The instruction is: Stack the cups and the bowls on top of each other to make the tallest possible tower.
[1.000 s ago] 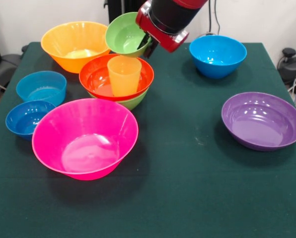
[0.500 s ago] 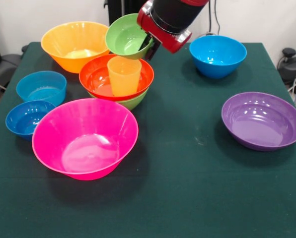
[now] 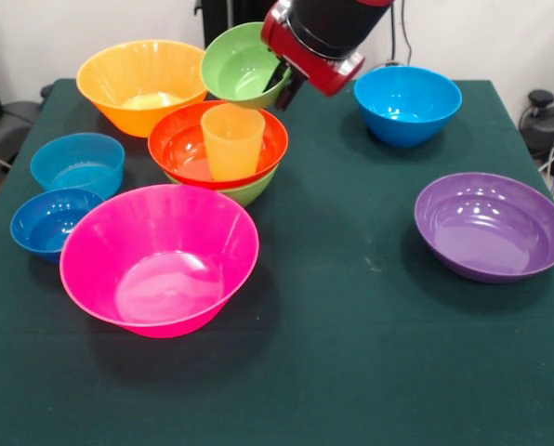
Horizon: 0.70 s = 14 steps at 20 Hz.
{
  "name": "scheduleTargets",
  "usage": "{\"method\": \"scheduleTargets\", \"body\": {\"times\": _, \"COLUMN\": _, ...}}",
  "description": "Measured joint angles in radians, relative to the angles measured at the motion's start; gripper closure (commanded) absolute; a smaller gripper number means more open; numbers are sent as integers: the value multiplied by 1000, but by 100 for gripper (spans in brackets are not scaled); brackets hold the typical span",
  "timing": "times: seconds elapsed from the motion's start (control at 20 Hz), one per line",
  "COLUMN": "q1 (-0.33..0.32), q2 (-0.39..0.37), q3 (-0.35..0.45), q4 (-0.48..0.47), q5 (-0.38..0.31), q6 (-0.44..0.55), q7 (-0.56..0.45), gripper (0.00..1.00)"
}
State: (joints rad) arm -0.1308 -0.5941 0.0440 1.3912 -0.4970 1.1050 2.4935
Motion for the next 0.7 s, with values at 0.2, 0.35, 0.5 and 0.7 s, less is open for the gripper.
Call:
{"method": "scheduleTargets", "body": {"times": 0.2, "q1": 11, "q2": 0, "q3": -6, "q4": 0, "q5": 0, "q6": 0, "q7": 0, "gripper": 100}}
{"method": "scheduleTargets", "body": {"times": 0.35, "q1": 26, "q2": 0, "q3": -19, "q4": 0, "q5": 0, "q6": -8, "q7": 0, "gripper": 100}}
{"method": "scheduleTargets", "body": {"times": 0.5, "q1": 38, "q2": 0, "q3": -36, "q4": 0, "q5": 0, "q6": -30, "q7": 0, "gripper": 100}}
{"method": "scheduleTargets", "body": {"times": 0.7, "q1": 58, "q2": 0, "q3": -63, "q4": 0, "q5": -8, "q6": -61, "q7": 0, "gripper": 100}}
